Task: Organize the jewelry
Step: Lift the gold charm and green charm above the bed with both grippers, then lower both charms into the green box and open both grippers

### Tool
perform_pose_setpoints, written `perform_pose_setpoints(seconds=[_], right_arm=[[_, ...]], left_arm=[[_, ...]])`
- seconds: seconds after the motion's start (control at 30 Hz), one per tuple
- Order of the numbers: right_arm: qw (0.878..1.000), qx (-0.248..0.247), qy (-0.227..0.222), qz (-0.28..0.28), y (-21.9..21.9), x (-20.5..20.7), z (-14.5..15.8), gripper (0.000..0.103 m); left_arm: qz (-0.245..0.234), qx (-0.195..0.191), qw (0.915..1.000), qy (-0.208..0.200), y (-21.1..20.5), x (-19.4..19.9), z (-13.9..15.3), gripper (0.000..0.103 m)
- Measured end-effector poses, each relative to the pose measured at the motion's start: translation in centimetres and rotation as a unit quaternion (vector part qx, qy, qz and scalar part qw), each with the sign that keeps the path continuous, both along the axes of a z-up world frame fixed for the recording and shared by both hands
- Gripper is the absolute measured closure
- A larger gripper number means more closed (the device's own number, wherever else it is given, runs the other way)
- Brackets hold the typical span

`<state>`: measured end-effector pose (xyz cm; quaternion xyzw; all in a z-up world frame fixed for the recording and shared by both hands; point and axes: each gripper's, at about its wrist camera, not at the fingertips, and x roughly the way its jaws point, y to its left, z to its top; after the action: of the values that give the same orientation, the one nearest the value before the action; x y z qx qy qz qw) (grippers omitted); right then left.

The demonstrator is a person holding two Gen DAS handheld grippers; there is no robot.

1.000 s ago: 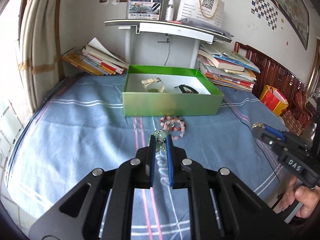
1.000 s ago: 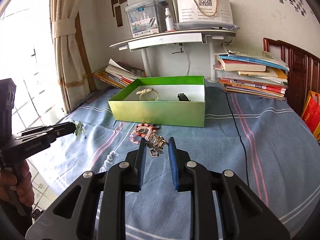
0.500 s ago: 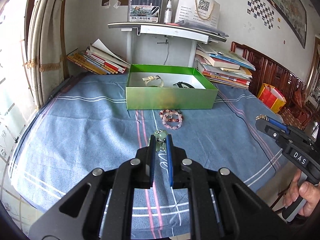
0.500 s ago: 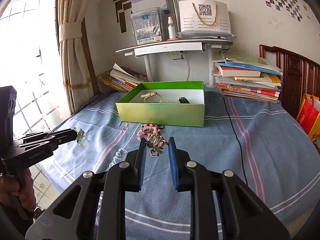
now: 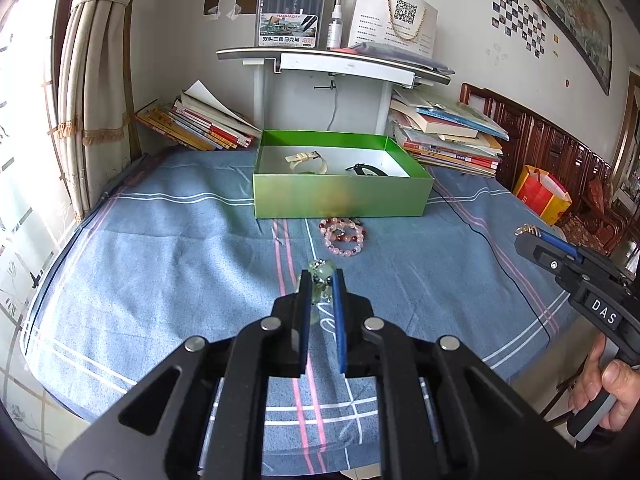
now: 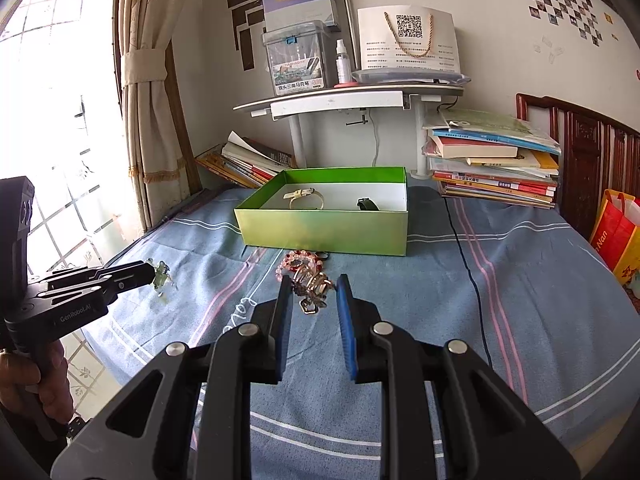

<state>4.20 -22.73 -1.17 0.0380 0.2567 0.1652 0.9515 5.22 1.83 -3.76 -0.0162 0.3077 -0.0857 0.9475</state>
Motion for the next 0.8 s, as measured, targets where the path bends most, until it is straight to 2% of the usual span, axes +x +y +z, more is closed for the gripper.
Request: perform_pose_setpoints(seconds=[0.43, 0.8], right_arm=[[1.000, 0.003, 0.007, 0.000, -0.2, 0.4, -0.4, 0.081], [1.000, 0.005, 0.021, 0.003, -0.3, 2.6, -1.2, 0.081]], left_arm=[[-0.002, 0.007, 0.9999, 0.008, -0.4, 0.6, -0.3, 0.092], [-0.009, 0.012, 0.9996, 0.024, -1.1, 2.7, -1.0, 0.092]])
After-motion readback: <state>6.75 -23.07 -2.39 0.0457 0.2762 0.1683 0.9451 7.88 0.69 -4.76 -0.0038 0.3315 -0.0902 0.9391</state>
